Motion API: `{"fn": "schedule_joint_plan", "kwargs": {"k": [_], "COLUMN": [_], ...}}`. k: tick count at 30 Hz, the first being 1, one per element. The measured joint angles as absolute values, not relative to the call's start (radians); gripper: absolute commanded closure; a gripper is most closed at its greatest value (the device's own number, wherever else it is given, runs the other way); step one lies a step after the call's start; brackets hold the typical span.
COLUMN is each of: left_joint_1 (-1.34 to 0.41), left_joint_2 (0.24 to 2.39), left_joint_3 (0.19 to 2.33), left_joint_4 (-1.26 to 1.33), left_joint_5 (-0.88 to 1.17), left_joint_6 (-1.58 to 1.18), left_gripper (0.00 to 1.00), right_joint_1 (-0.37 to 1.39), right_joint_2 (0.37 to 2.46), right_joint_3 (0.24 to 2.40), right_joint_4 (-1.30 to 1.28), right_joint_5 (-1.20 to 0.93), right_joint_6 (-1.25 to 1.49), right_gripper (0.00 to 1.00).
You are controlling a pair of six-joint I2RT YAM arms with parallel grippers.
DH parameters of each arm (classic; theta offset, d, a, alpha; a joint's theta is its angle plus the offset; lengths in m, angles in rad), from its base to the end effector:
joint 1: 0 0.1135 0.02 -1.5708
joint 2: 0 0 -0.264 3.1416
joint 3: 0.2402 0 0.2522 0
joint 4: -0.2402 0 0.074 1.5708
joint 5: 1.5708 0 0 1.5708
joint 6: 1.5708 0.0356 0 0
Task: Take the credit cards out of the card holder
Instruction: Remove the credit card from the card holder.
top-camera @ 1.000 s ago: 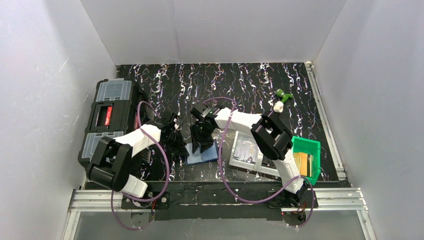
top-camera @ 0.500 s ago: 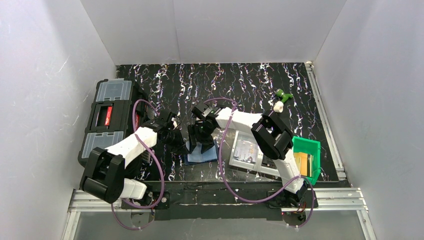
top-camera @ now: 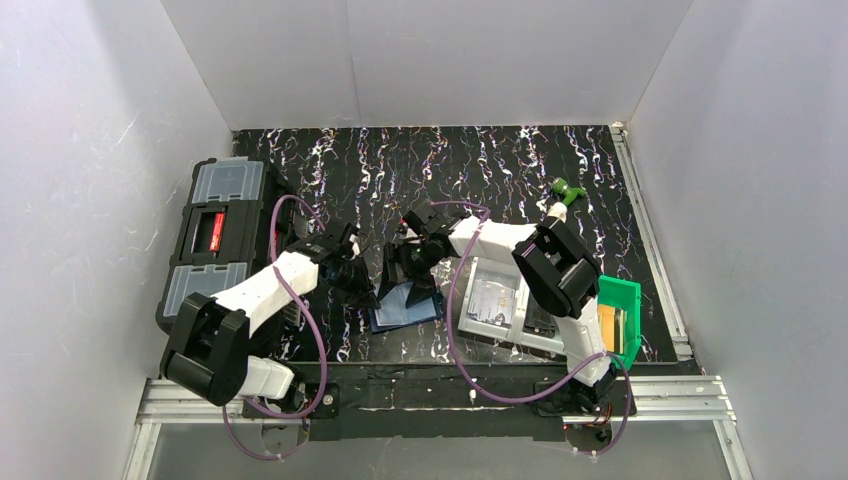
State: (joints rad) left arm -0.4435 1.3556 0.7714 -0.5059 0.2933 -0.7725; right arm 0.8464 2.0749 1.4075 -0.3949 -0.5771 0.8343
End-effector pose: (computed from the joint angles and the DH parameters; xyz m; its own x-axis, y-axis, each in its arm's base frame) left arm 0.2223 -0.1170 0.1905 -0.9445 -0.2910 -0.1522 -0.1783 0.8437 -0.5063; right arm 0.2688 0.3331 0.1495 -0.9842 -0.1753 0.0260 -0.1110 0.7240 0.6808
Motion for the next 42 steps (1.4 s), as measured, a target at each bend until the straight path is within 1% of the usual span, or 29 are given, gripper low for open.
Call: {"fn": "schedule_joint_plan", "kwargs": {"k": [12, 24, 29, 30, 34, 39, 42], "left_joint_1": [-0.472, -0.477, -0.476, -0.476, -0.476, -0.477, -0.488], "left_joint_2": [1.388, 1.398, 1.397, 1.397, 1.397, 1.397, 1.393], "left_joint_3": [0.815, 0.818, 0.818, 0.818, 0.818, 0.811, 0.809], "left_joint_4": [-0.532, -0.528, -0.512, -0.507, -0.494, -0.496, -0.479], "left_joint_5": [0.268, 0.262, 0.259, 0.256, 0.244, 0.235, 0.274], "left_joint_6": [-0.77, -0.766, -0.764, -0.763, -0.763, -0.765, -0.777], "left_gripper": [1.0, 1.0, 1.0, 1.0, 1.0, 1.0, 1.0], "right_joint_1": [0.833, 0.831, 0.832, 0.832, 0.833, 0.835, 0.838], "right_joint_2": [2.07, 2.07, 2.077, 2.08, 2.086, 2.09, 2.102], "right_joint_3": [1.421, 1.428, 1.465, 1.476, 1.499, 1.499, 1.496], "right_joint_4": [-0.429, -0.44, -0.493, -0.504, -0.525, -0.515, -0.464], "right_joint_5": [-0.577, -0.577, -0.549, -0.543, -0.528, -0.502, -0.471], "right_joint_6": [0.816, 0.828, 0.838, 0.841, 0.871, 0.918, 0.95], "right_gripper": [0.03, 0.0, 0.13, 0.15, 0.16, 0.15, 0.14]}}
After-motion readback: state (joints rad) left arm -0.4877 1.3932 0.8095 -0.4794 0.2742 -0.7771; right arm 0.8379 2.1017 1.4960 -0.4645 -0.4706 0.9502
